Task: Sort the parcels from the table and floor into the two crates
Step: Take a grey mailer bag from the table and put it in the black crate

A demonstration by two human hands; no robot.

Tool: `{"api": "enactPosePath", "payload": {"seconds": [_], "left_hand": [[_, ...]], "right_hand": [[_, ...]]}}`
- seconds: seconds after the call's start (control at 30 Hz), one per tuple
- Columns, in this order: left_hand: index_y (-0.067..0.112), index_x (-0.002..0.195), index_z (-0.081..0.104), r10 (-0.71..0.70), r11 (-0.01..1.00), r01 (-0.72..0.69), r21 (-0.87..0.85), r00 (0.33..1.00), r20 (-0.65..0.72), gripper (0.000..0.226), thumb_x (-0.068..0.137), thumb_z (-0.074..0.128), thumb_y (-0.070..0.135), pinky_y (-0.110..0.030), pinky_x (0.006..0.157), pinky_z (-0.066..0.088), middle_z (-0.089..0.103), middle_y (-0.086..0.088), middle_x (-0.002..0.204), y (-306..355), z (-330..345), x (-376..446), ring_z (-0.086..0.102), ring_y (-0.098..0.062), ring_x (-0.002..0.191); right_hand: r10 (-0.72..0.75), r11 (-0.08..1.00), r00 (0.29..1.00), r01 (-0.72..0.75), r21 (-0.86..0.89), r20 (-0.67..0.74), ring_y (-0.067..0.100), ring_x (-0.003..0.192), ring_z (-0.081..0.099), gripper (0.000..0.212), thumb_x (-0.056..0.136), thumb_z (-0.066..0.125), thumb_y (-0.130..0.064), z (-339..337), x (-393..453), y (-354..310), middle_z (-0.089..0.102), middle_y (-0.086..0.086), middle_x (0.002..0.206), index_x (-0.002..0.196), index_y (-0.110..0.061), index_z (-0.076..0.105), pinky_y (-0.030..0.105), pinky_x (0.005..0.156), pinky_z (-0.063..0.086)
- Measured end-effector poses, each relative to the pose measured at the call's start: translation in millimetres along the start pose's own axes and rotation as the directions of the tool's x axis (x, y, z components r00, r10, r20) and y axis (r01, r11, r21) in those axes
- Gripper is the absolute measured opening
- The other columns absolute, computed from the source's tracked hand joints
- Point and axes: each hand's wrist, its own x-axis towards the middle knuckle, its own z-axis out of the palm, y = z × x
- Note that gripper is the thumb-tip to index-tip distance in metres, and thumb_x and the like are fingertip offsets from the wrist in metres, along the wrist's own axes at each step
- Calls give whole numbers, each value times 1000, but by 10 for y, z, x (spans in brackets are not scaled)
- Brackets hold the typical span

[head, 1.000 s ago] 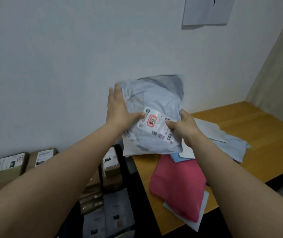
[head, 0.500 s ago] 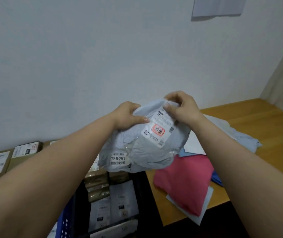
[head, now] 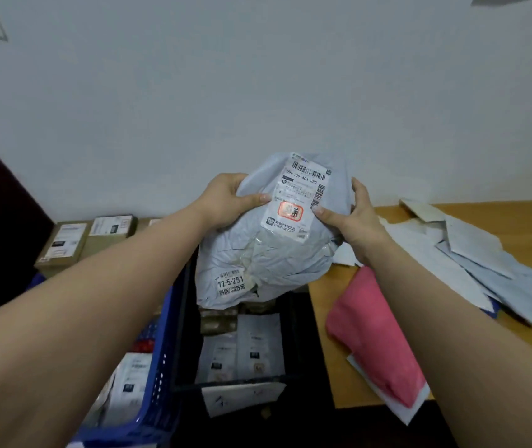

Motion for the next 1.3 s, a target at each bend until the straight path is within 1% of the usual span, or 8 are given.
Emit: {"api": "enactPosePath", "payload": {"seconds": [0.17, 0.27, 0.4, 0.63, 0.73, 0.9, 1.07, 1.3], "left_hand": [[21, 86, 66, -114, 977, 127, 169, 990, -82, 24, 75, 80, 38, -17, 56, 49, 68, 14, 70, -577, -594, -235, 61, 0, 63], [16, 133, 51, -254, 930, 286, 229, 954, -160, 72, 73, 80, 44, -37, 96, 49, 60, -4, 122, -1011, -1067, -447, 59, -21, 109], [13, 149, 26, -388, 878, 444, 179, 879, -278, 95, 76, 80, 38, -43, 108, 38, 37, -11, 148, -1689, -1796, -893, 40, -28, 134], [17, 111, 47, -626, 768, 640, 9, 754, -200, 49, 79, 76, 40, -26, 74, 51, 56, -2, 116, -2831, -2852, -1809, 57, -23, 110], [21, 120, 41, -721, 693, 718, -71, 690, -61, 60, 76, 80, 35, -48, 90, 53, 49, -9, 126, -3164, -3078, -2006, 56, -28, 112], [32, 111, 54, -750, 661, 727, 185, 641, 161, 41, 78, 79, 30, -28, 65, 49, 50, -3, 116, -3653, -3014, -2208, 55, -15, 88], [19, 131, 55, -751, 660, 680, 318, 597, 281, 53, 83, 75, 28, -34, 99, 48, 53, -2, 131, -4056, -2702, -2303, 53, -20, 119], [11, 128, 57, -741, 671, 631, 388, 555, 379, 50, 83, 75, 22, -25, 98, 43, 54, 0, 131, -4773, -2489, -2450, 52, -18, 119]], "right_hand": [[32, 999, 993, -27, -47, 111, 29, 126, 52, 97, 80, 72, 5, 751, 20, 321, 45, 13, 145, 153, -24, 14, 52, 101, 46], [55, 996, 990, -46, -72, 131, 29, 119, 57, 86, 85, 66, 7, 1293, 35, 484, 47, 15, 141, 151, -23, 20, 46, 93, 52], [91, 986, 988, -72, -151, 126, 22, 94, 66, 81, 88, 62, 5, 2122, -8, 697, 61, 18, 119, 149, -30, 23, 29, 67, 58], [208, 971, 968, -187, -147, 140, 14, 95, 60, 81, 89, 57, 7, 3704, -280, 1196, 55, -2, 109, 151, -31, 19, 28, 65, 58], [236, 965, 963, -216, -151, 132, 6, 99, 54, 84, 89, 56, 9, 4076, -434, 1470, 45, -8, 124, 151, -33, 17, 23, 69, 57], [386, 853, 920, -327, -407, 70, 22, 98, 58, 53, 88, 53, 8, 4232, -583, 1946, 55, 2, 114, 126, -27, 45, 27, 72, 57], [605, 567, 794, -378, -732, 58, 32, 117, 51, 47, 90, 59, -6, 4202, -668, 2412, 45, 17, 138, 135, -14, 48, 34, 95, 44], [748, 421, 660, -388, -820, 72, 35, 119, 47, 57, 91, 60, -18, 4548, -717, 3047, 24, 17, 144, 144, -21, 40, 38, 101, 44]]}}
